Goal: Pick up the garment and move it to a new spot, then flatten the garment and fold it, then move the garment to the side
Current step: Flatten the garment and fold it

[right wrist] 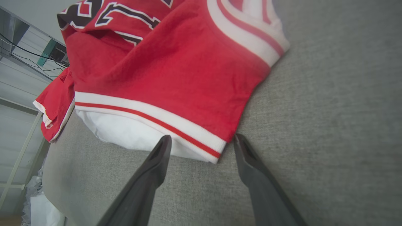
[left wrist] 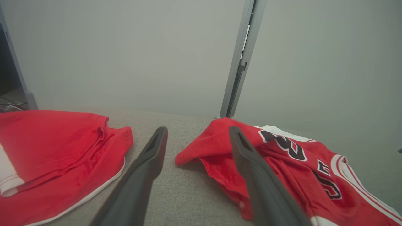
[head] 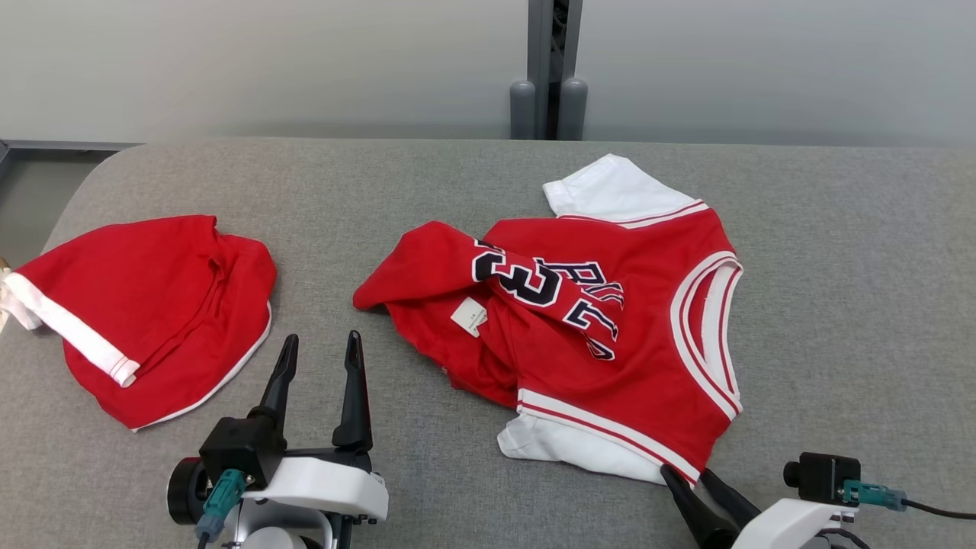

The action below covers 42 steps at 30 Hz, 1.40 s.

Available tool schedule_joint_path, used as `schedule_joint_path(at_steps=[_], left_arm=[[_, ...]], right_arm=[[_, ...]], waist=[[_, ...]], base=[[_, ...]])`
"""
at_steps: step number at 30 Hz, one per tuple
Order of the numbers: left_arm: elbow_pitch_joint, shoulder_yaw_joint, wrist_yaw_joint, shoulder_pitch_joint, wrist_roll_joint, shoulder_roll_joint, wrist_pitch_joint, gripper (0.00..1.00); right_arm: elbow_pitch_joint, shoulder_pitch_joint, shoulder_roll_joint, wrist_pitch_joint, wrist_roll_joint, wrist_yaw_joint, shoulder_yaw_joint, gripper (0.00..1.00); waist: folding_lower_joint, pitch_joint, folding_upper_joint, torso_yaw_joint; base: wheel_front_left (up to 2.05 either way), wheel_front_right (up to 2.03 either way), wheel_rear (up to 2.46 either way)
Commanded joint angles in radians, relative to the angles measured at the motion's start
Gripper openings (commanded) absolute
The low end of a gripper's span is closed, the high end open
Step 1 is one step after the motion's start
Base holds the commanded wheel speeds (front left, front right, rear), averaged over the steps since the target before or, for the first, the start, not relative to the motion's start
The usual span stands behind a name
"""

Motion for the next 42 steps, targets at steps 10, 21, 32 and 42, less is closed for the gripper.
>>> schedule_joint_path(at_steps=[10, 21, 32, 42], left_arm=[[-0.007, 0.001, 0.002, -0.021, 0.01, 0.004, -0.001, 1.0], [-0.007, 0.019, 0.006, 0.002, 0.003, 0.003, -0.001, 1.0], [-0.013, -0.004, 0.016, -0.003, -0.019, 0.004, -0.001, 1.0], [-0.014, -0.02, 0.013, -0.027, -0.02, 0.003, -0.001, 1.0]], right_arm=[[0.036, -0.053, -0.013, -0.029, 0.047, 0.0, 0.032, 0.0], [-0.023, -0.08, -0.144, -0.081, 0.039, 0.0, -0.04, 0.0], [-0.103, -0.112, -0.305, -0.018, -0.033, 0.001, -0.223, 0.0], [-0.017, -0.167, -0.327, 0.015, -0.096, 0.001, -0.279, 0.39]], waist=[[0.0, 0.015, 0.0, 0.017], [0.0, -0.019, 0.0, -0.033], [0.0, -0.027, 0.0, -0.081], [0.0, 0.008, 0.0, -0.058]], base=[[0.0, 0.0, 0.0], [0.0, 0.0, 0.0], [0.0, 0.0, 0.0], [0.0, 0.0, 0.0]])
